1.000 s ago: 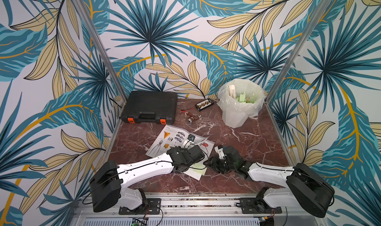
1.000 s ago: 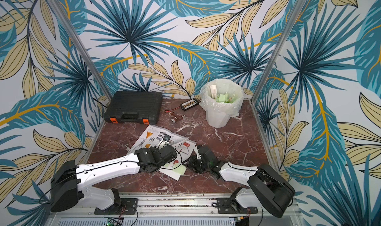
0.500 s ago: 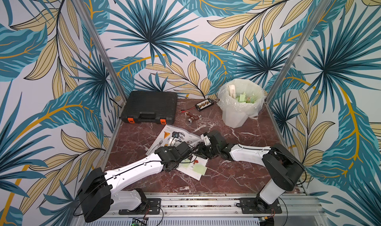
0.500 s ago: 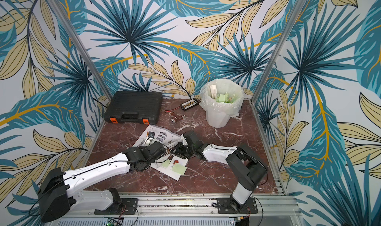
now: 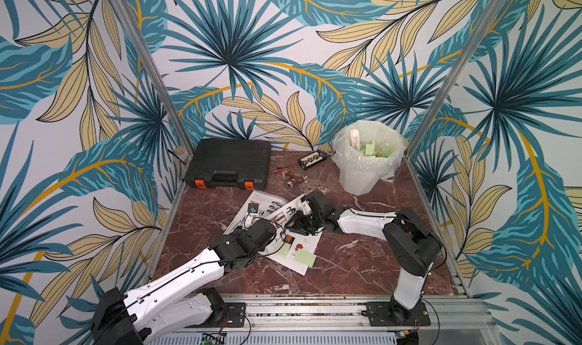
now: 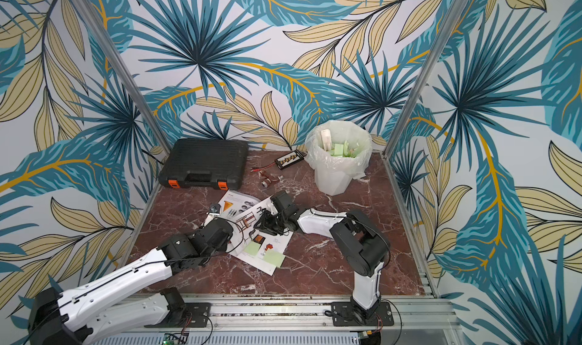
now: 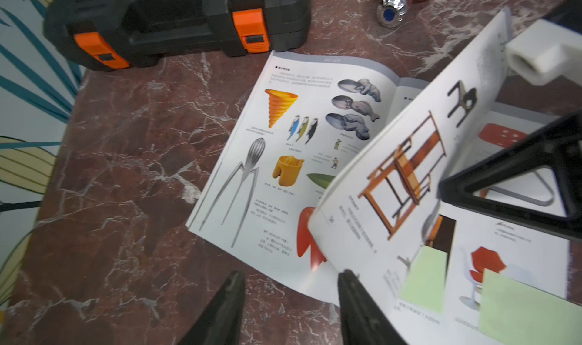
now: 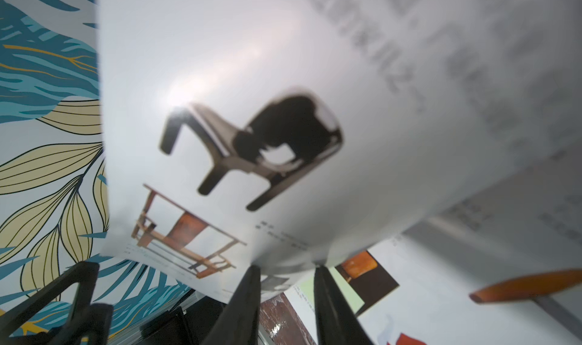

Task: Peel off the used sticky note
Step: Turn the page of the book at the center of the board.

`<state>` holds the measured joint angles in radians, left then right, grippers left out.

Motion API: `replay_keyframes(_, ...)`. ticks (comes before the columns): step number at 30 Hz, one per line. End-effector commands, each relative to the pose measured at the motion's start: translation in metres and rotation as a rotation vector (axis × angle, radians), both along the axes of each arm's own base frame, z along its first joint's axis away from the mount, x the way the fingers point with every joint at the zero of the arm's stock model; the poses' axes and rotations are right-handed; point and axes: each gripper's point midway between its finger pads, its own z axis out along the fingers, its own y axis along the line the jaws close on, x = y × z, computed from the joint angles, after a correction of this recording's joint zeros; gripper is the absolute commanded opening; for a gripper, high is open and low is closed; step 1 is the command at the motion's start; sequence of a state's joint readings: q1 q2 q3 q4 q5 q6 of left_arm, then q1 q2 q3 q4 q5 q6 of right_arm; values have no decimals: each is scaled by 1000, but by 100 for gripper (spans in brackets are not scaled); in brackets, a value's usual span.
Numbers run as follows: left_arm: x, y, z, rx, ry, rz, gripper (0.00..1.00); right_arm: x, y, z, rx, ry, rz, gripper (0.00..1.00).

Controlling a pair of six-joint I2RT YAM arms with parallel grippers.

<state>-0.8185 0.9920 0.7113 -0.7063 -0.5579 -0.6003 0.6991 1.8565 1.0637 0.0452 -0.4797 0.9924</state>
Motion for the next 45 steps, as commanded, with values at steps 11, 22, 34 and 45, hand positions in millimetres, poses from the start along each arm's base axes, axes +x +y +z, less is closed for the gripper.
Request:
replay_keyframes(11, 10, -43, -19, -469, 82, -129, 86, -8, -4, -10, -22, 29, 22, 32)
replay_keyframes(22, 20, -43, -31, -580, 129, -102, 59, -6, 0, -6, -2, 25, 25, 33)
replay_keyframes(34, 24, -2, -29, -426, 125, 71, 13, -7, 1, -2, 4, 26, 30, 32)
replay_keyframes(45, 15, 46, -19, -364, 32, 288, 1, -8, 0, 1, 1, 17, 40, 33)
